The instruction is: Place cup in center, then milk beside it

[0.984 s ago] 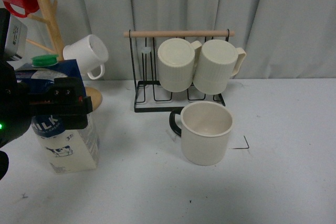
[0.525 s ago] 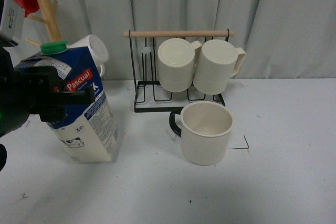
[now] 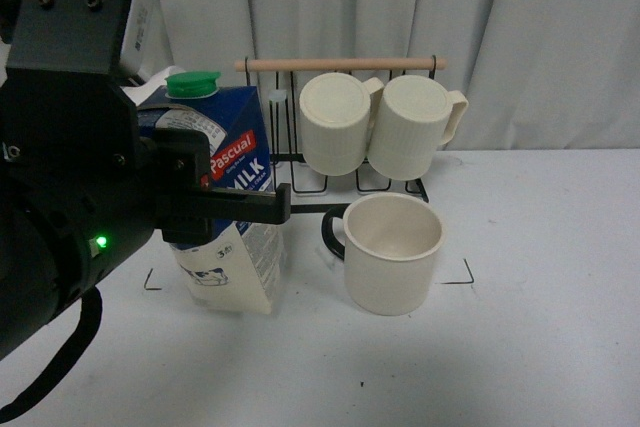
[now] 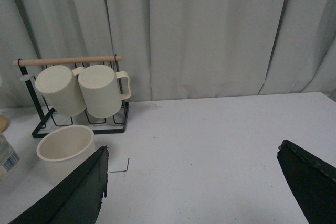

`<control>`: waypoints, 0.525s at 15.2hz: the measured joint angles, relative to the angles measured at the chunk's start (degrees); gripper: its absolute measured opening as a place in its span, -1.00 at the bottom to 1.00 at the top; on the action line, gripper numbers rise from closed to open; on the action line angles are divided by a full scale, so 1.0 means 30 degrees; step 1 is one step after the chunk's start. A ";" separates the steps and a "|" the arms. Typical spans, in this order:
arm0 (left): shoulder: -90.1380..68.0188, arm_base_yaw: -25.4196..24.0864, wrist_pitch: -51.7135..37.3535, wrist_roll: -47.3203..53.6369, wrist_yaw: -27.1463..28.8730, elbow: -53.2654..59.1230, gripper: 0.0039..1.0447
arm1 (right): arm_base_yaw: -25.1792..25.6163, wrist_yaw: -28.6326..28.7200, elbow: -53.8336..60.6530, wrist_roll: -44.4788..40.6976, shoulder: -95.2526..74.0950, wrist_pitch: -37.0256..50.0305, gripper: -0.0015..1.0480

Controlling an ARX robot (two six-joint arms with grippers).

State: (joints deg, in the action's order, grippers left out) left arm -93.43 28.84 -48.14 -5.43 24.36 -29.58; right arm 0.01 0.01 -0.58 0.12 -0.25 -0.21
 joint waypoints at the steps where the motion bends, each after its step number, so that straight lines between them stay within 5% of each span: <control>1: -0.0342 0.0182 -0.0255 0.0131 0.0335 -0.0248 -0.71 | 0.0000 0.0000 0.0000 0.0000 0.0000 0.0000 0.87; 8: -0.2586 0.1712 -0.1078 0.0707 0.1872 -0.1683 -0.71 | 0.0000 0.0000 0.0000 0.0000 0.0000 0.0000 0.87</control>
State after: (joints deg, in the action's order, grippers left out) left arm -101.19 33.98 -51.37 -3.31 29.98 -34.63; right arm 0.01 0.01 -0.58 0.12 -0.25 -0.21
